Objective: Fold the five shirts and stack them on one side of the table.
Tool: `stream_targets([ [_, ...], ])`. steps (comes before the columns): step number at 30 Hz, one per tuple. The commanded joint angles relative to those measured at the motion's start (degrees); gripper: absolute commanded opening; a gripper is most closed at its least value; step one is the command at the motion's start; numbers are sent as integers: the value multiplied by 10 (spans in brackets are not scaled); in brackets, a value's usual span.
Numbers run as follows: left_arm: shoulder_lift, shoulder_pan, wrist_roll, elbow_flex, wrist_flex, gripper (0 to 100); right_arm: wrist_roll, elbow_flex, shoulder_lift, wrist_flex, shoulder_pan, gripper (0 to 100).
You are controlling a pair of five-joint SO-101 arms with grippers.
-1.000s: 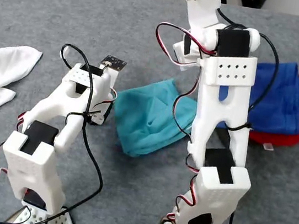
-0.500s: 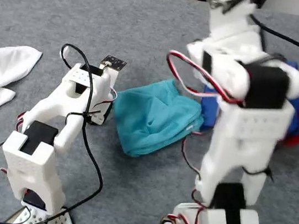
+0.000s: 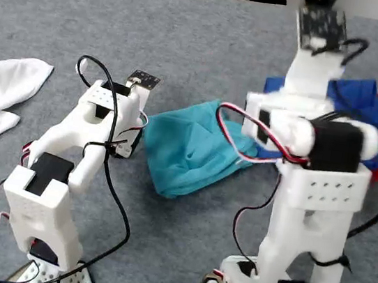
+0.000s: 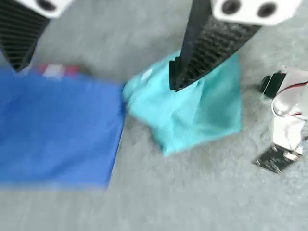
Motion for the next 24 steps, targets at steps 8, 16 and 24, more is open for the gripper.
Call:
stream_targets([
  [8,11,-5,2,61,4,18,-81,199,-36,-172,-34,414],
  [16,11,-5,2,61,4,18,-2,147,174,-300,-92,164],
  [24,11,-5,2,61,4,18,115,24,384,-278,-84,290],
])
